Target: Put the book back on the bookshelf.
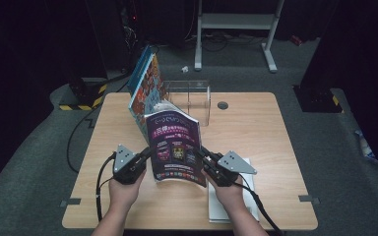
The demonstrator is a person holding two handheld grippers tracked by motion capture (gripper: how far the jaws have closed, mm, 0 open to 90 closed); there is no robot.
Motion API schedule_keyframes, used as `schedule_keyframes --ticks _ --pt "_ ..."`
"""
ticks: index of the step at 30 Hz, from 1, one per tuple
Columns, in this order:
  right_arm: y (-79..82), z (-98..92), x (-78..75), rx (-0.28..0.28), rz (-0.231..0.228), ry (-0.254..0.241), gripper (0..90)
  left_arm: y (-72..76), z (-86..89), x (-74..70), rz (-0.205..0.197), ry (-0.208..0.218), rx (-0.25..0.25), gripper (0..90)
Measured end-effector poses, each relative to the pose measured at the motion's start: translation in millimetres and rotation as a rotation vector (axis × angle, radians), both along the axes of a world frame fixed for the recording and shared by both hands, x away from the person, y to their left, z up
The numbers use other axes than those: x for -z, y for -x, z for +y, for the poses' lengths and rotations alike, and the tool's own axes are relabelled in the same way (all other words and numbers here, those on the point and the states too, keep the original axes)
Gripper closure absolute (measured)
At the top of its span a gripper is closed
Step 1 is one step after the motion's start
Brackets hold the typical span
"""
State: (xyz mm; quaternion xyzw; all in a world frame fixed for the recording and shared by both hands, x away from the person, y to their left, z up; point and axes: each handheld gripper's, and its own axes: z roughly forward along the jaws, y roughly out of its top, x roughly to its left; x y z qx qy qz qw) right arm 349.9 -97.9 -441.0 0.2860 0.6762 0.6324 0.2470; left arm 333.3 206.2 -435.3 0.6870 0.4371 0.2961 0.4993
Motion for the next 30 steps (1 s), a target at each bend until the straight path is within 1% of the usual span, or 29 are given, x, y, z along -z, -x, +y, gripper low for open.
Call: schedule_keyframes --ticks 2,5,6,7,8,11,13,14,16,18,20,21,26,28,30 --pt "-1.7 1.8 3.1 0.003 0.01 0.002 82.7 0.8 -0.5 1.1 0.001 -0.008 0.004 87.9" --pt "-1.3 0.8 6.4 0.01 -0.009 0.018 82.6 0.7 -3.8 4.2 -0.007 -0.005 0.011 87.8" --pt "-1.7 -1.5 7.8 0.009 -0.021 0.02 82.7 -0.5 -5.8 4.5 -0.01 -0.003 0.013 87.9" --pt "-2.6 -2.9 8.5 0.013 -0.021 0.015 82.8 -1.9 -7.2 4.4 -0.009 -0.004 0.016 87.9" --pt "-6.8 -5.1 7.9 0.019 -0.024 0.019 83.0 -5.6 -11.5 3.8 -0.007 -0.004 0.023 87.9" --pt "-10.1 -7.5 7.7 0.028 -0.021 0.019 83.0 -6.9 -14.8 3.9 -0.008 -0.008 0.025 87.9" --pt "-9.5 -9.3 10.3 0.029 -0.013 0.022 82.8 -5.6 -16.4 6.3 -0.006 -0.013 0.029 87.9" --pt "-8.6 -10.2 11.7 0.03 -0.011 0.026 82.8 -4.0 -16.0 7.8 -0.015 -0.009 0.03 87.9" --pt "-4.7 -13.2 14.4 0.028 -0.009 0.011 82.6 0.6 -15.7 8.8 -0.026 -0.002 0.034 87.9" --pt "0.7 -16.1 15.6 0.027 -0.012 0.011 82.5 7.4 -17.0 8.8 -0.046 -0.015 0.04 87.9" --pt "8.8 -19.7 16.5 0.021 -0.007 0.01 82.5 12.5 -17.1 9.0 -0.054 -0.019 0.041 87.9" --pt "11.7 -20.7 16.9 0.017 -0.01 0.01 82.6 17.3 -16.3 10.3 -0.062 -0.024 0.038 87.9" --pt "22.8 -23.1 19.0 0.007 -0.013 0.008 82.6 23.3 -13.7 12.6 -0.066 -0.011 0.034 87.9" --pt "30.3 -24.7 20.2 0.0 -0.007 0.005 82.0 25.7 -13.4 12.5 -0.066 -0.012 0.038 87.9" --pt "32.3 -25.5 20.5 -0.005 -0.006 0.006 81.7 28.6 -14.1 12.5 -0.071 -0.023 0.039 87.9"
